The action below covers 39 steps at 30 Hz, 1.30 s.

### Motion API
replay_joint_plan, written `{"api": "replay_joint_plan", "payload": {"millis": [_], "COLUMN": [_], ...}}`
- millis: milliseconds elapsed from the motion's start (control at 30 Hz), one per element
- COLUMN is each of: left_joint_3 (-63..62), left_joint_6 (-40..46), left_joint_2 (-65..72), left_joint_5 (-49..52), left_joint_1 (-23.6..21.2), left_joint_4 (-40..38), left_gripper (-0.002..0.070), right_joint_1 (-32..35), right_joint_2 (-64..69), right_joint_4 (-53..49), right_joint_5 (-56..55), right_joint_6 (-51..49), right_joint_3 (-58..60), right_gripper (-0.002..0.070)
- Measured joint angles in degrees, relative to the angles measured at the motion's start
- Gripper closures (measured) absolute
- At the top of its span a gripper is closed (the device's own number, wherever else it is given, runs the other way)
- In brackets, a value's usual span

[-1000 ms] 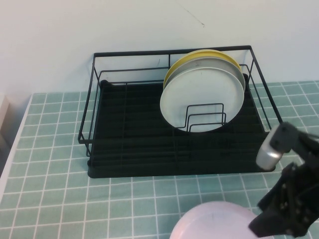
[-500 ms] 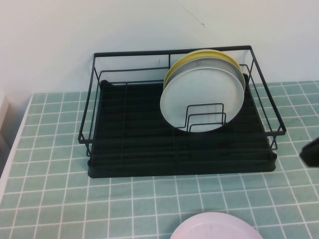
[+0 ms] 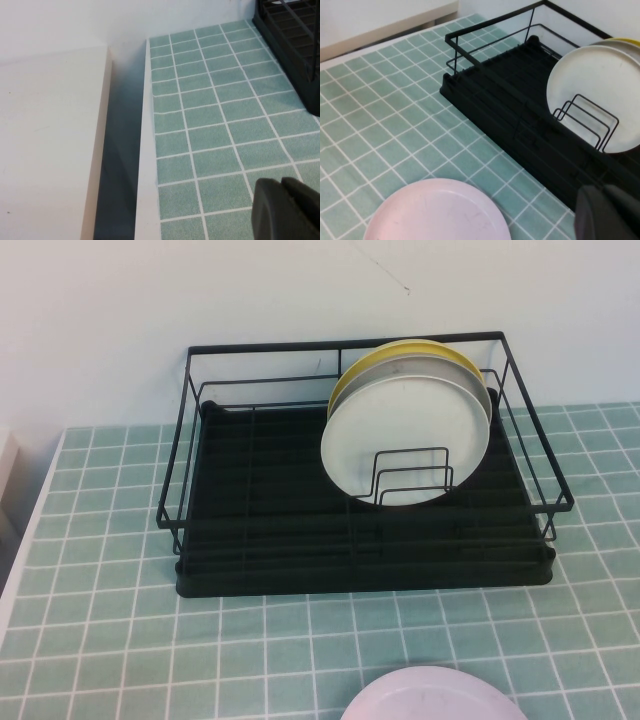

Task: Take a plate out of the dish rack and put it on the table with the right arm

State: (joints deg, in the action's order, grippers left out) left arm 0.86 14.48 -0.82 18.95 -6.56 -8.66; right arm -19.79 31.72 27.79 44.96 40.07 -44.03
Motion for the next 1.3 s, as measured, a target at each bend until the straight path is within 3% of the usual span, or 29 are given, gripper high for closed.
{"api": "replay_joint_plan", "payload": {"millis": [333, 500, 833, 933, 1033, 1300], "left_joint_3": [0.00, 0.00, 0.00, 0.00, 0.00, 0.00], "left_joint_6": [0.00, 0.00, 0.00, 0.00, 0.00, 0.00], "left_joint_2": [0.00, 0.00, 0.00, 0.00, 0.00, 0.00], "left_joint_5": [0.00, 0.00, 0.00, 0.00, 0.00, 0.00], "left_joint_1": [0.00, 0.00, 0.00, 0.00, 0.00, 0.00], "left_joint_4": [0.00, 0.00, 0.00, 0.00, 0.00, 0.00], "left_gripper": [0.0678, 0.0678, 0.0678, 0.0678, 0.0678, 0.0678], "right_joint_1": [0.00, 0.00, 0.00, 0.15, 3.40, 24.99], "right_joint_2": [-9.66, -10.61, -20.32, -23.24, -25.84, -32.41], "right_joint_4": [0.51, -4.90, -9.65, -12.42, -14.52, -17.35], "right_joint_5": [1.21, 3.62, -14.66, -25.20, -32.75, -35.94], "right_joint_6": [-0.35, -6.75, -7.14, -8.09, -11.68, -15.08], "right_joint_3": [4.50, 6.70, 17.42, 23.76, 30.30, 43.50], "right_gripper": [0.0678, 0.0678, 0.0678, 0.0678, 0.0678, 0.0678]}}
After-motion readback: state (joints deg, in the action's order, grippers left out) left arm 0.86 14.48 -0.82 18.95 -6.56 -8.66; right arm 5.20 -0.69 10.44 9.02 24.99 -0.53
